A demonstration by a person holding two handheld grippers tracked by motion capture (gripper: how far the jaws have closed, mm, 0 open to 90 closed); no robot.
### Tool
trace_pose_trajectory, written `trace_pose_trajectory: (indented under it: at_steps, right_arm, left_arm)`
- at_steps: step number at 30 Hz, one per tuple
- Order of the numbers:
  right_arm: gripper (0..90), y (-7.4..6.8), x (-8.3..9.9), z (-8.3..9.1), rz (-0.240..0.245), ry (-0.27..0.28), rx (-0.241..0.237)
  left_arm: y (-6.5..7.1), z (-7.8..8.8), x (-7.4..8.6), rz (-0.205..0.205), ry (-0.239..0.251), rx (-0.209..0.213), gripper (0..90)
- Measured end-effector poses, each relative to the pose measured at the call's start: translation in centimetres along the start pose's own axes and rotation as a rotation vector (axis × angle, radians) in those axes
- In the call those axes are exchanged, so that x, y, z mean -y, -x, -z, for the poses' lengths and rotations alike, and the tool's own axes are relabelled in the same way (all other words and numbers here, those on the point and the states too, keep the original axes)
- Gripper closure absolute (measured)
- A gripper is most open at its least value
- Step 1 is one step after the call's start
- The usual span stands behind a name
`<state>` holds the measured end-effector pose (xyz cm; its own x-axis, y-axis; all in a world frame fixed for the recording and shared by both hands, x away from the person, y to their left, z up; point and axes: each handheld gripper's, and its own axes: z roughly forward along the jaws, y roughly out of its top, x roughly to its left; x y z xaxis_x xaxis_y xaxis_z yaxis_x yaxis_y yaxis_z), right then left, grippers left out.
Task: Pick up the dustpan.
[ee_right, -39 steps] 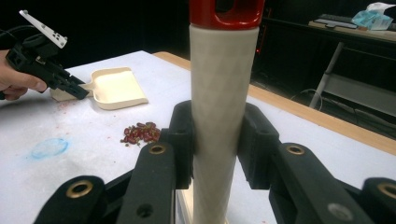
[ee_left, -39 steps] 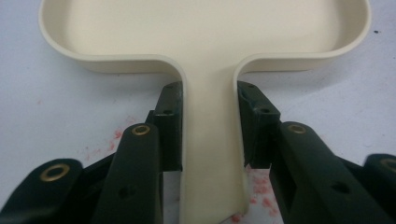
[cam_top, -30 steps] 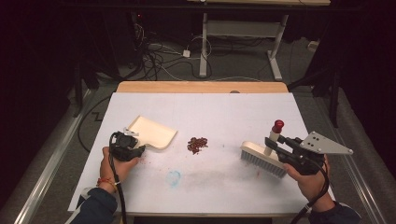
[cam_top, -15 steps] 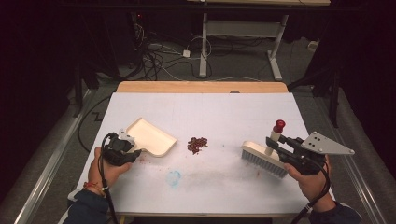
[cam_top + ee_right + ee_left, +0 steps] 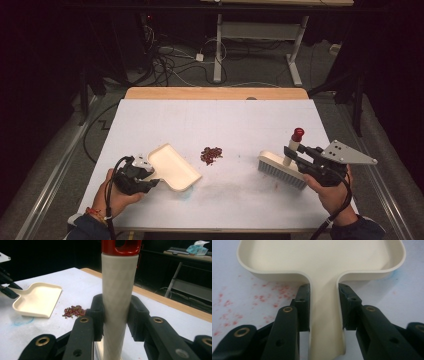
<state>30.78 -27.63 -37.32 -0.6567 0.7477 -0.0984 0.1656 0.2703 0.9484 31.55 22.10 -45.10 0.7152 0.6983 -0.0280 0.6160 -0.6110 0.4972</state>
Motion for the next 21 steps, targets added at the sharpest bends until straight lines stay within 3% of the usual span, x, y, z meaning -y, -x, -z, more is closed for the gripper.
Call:
trace_pose_trajectory:
  at_steps: [5, 21]
  right_arm:
    - [69.5, -0.04, 0.00, -0.16, -0.002, 0.001, -0.005]
    - [69.5, 0.11, 0.19, -0.07, -0.013, -0.006, 0.007]
  left_arm:
    - [0.66, -0.36, -0.40, -0.018, 0.005, 0.031, 64.3]
    - [0.77, -1.04, -0.65, -0.032, 0.000, 0.035, 64.3]
